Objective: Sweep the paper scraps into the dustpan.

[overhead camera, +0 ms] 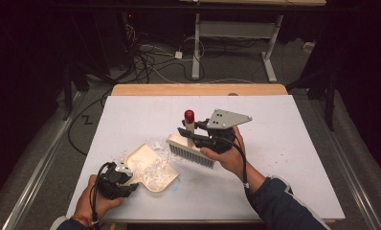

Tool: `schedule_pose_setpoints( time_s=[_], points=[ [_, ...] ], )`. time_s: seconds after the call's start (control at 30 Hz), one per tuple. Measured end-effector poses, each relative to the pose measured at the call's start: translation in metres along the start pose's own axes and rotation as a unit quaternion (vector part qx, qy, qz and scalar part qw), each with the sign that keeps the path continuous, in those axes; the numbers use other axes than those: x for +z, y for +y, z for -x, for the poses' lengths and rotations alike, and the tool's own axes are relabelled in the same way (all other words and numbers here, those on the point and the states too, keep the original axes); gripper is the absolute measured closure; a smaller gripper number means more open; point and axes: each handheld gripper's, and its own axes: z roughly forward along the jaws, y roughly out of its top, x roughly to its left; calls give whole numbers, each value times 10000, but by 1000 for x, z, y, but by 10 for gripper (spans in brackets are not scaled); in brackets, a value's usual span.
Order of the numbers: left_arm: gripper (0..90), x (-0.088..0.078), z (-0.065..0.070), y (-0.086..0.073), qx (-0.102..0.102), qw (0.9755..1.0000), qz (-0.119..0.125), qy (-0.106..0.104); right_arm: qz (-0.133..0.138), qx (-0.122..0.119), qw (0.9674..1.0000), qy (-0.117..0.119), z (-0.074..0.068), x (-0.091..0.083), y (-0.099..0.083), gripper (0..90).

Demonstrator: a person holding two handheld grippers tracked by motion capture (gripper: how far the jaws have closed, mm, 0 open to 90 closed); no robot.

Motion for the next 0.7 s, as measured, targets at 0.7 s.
schedule_pose_setpoints(
  time_s=[0.7],
  points=[
    [633,2,-5,4,-84,9999,-47,-59,20,-285,9982,-522,3,90,-22,700]
  ],
)
